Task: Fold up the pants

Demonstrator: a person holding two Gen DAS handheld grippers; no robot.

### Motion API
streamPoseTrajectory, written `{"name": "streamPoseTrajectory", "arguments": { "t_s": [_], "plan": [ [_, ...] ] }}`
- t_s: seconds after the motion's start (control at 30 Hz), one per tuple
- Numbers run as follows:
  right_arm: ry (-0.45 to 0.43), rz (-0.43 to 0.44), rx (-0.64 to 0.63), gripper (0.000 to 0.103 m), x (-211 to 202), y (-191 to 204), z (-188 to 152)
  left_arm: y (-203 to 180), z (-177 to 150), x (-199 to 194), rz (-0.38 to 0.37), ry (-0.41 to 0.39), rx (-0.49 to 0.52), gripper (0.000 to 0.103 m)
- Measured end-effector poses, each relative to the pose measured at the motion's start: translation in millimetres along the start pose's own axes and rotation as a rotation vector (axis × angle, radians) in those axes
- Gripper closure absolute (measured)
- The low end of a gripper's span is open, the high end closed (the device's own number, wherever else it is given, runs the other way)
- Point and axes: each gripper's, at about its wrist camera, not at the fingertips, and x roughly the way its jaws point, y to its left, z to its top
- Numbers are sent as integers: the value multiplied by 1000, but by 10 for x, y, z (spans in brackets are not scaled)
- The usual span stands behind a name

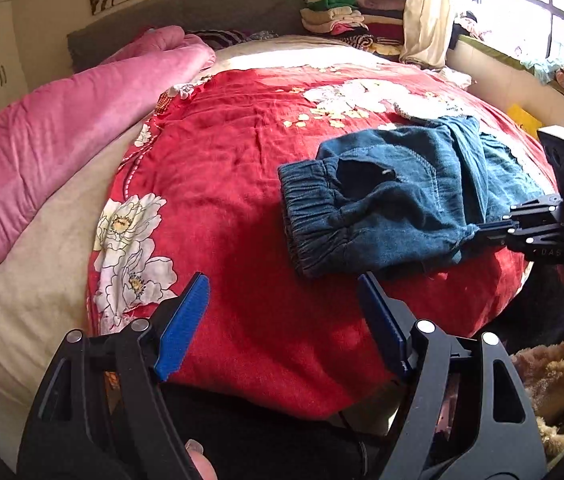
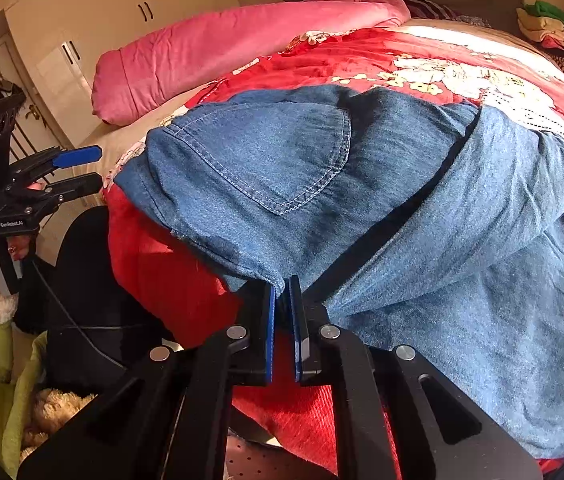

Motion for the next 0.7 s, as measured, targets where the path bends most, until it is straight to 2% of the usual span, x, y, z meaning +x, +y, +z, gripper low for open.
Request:
{"name": "streamPoseTrajectory", "arguments": {
  "t_s": [0.17,0.23,0.3,0.33,0.4,0.47,0.53,0.63,0.7],
  "plan": [
    [-1,0,6,95,-33,2,-10,-146,254,-11,-107,-49,-41,35],
    [-1,0,11,95,-50,-4,-19,-274,381,81,-177,-50,-50,36],
    [-2,1,15,94,-67,-10,-28,-408,473,201,-238,-31,-49,50],
    [-1,1,18,94,-74,-13,-33,-486,517,274,-269,-19,-46,53],
    [-3,3,24,92,-96,-15,-50,-610,566,422,-318,8,-41,69],
    [-4,5,29,89,-125,-20,-66,-708,572,575,-326,46,-30,76],
    [-2,5,35,86,-161,-30,-79,-739,538,710,-311,83,-23,77],
    [-15,15,43,78,-250,-17,-70,-667,422,912,-243,143,-29,77],
    [-40,9,34,73,-341,21,-59,-595,359,962,-255,151,-51,77]
  ]
}}
